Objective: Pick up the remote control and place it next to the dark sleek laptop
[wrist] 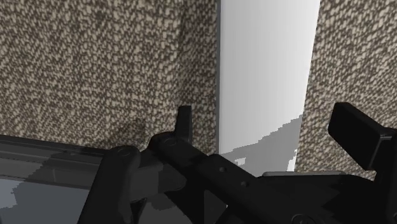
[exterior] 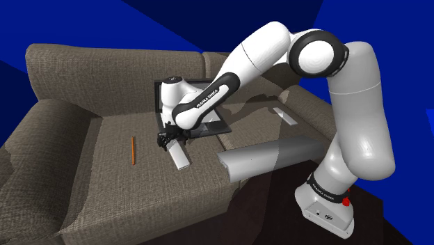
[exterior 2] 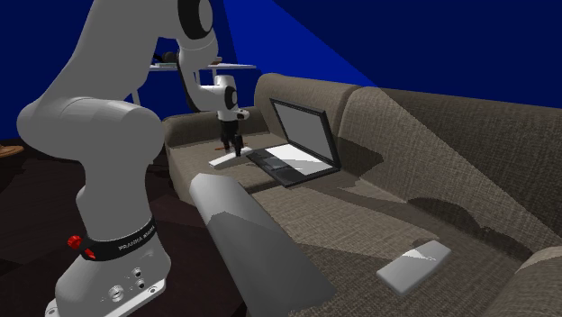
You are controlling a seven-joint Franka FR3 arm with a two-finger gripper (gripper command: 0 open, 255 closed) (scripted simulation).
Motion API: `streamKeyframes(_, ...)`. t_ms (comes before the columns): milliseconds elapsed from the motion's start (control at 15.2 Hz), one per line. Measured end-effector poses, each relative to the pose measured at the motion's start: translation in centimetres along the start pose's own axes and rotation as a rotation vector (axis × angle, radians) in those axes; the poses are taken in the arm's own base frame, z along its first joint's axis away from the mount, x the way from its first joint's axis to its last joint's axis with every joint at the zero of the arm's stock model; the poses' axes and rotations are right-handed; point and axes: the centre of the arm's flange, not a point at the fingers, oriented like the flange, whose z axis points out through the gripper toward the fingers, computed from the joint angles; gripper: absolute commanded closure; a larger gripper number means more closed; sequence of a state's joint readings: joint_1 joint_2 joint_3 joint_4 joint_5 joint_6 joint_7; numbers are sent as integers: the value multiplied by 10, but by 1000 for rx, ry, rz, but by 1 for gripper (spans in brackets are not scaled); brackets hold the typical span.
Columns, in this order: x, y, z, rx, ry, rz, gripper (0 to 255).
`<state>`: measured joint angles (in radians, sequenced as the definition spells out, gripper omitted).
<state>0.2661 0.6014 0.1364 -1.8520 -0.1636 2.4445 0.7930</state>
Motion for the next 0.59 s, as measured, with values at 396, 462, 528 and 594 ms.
streamKeyframes(396,0,0,-42,0,1,0,0)
streamKeyframes(462,0,0,-43,0,1,0,0)
streamKeyframes(528,0,0,-43,0,0,0,0)
streamKeyframes(594,0,0,-44,0,0,0,0)
